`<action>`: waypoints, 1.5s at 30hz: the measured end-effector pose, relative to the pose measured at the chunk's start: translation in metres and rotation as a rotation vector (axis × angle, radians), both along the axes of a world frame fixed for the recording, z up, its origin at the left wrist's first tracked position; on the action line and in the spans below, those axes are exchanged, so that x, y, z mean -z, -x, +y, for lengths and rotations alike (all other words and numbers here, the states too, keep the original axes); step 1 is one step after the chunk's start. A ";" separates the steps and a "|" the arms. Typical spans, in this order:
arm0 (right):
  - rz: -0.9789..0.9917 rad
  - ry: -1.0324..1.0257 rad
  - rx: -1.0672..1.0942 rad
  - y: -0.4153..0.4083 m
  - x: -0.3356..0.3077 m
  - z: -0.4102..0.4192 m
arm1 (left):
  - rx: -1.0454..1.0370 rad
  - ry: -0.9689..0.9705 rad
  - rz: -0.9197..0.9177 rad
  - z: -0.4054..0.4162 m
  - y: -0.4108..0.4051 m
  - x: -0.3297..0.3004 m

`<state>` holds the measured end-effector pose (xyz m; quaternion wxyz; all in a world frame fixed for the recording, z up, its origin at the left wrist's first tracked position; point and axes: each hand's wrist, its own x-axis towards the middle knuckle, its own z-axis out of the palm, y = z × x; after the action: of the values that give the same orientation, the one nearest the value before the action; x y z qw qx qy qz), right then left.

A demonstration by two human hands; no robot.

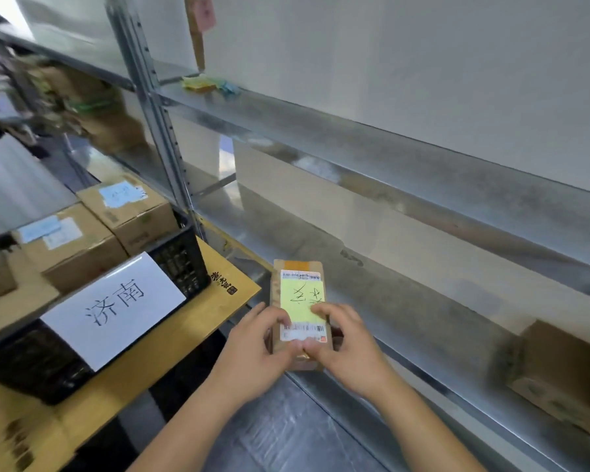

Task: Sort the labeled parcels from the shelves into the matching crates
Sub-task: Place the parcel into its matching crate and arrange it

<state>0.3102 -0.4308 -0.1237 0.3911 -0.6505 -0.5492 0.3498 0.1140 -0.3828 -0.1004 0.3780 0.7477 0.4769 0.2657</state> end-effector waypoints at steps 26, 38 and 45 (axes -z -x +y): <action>0.030 -0.045 -0.455 0.298 -0.057 0.117 | -0.510 -0.013 -0.076 0.021 0.302 -0.031; 0.045 -0.033 -0.898 0.446 -0.064 0.162 | -0.985 0.093 -0.105 -0.012 0.410 -0.059; 0.028 0.002 -1.104 0.527 -0.060 0.153 | -1.205 0.118 -0.130 -0.048 0.463 -0.061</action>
<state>-0.2164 -0.2775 -0.0642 0.1561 -0.2614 -0.8031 0.5122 -0.3489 -0.4305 -0.0394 0.2301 0.3061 0.8060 0.4513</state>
